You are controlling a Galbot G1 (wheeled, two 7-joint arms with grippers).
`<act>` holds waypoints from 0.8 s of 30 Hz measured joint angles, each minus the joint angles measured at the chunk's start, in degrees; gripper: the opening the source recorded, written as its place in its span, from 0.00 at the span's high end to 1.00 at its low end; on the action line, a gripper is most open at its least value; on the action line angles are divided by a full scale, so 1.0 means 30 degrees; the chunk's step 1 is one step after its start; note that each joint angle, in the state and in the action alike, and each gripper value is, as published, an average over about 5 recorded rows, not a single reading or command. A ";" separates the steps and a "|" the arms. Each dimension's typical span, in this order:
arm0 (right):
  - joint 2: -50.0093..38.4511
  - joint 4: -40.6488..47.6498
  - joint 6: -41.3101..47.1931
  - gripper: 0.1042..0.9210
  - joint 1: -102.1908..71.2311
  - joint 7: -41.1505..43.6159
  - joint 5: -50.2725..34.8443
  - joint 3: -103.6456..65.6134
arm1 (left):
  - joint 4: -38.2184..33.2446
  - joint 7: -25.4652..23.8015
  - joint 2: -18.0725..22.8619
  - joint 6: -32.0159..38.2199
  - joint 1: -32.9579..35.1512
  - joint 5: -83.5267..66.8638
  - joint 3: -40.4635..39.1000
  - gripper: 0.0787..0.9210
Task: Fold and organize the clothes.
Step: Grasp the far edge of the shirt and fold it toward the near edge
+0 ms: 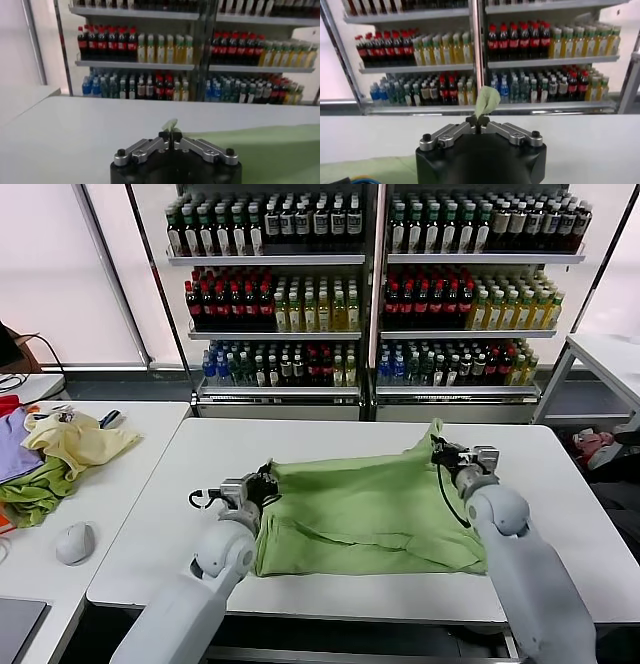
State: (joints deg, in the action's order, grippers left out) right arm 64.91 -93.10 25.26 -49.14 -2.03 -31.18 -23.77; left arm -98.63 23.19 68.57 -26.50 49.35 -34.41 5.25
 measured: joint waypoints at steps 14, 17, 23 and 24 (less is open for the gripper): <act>0.0427 -0.4215 0.1054 0.95 -0.5649 -0.0825 0.0796 -0.2510 | -0.2839 -0.0543 -0.1386 -0.0971 0.3371 0.1049 0.0215 0.98; 0.0626 -0.4527 0.1095 0.87 -0.6232 -0.0881 0.1077 -0.2580 | -0.3019 -0.0704 -0.1439 -0.1184 0.3800 0.1670 0.0194 0.93; 0.0904 -0.5399 0.0881 0.67 -0.7364 -0.0772 0.1660 -0.2846 | -0.3637 -0.0675 -0.1258 -0.1226 0.4636 0.3066 0.0386 0.73; 0.0941 -0.5564 0.0817 0.64 -0.7553 -0.0752 0.1762 -0.2906 | -0.3793 -0.0596 -0.1171 -0.1203 0.4805 0.3298 0.0446 0.70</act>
State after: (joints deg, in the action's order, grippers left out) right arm 67.73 -109.80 27.71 -71.80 -4.29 -25.89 -32.49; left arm -110.01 21.40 65.05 -30.11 63.76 -24.51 6.58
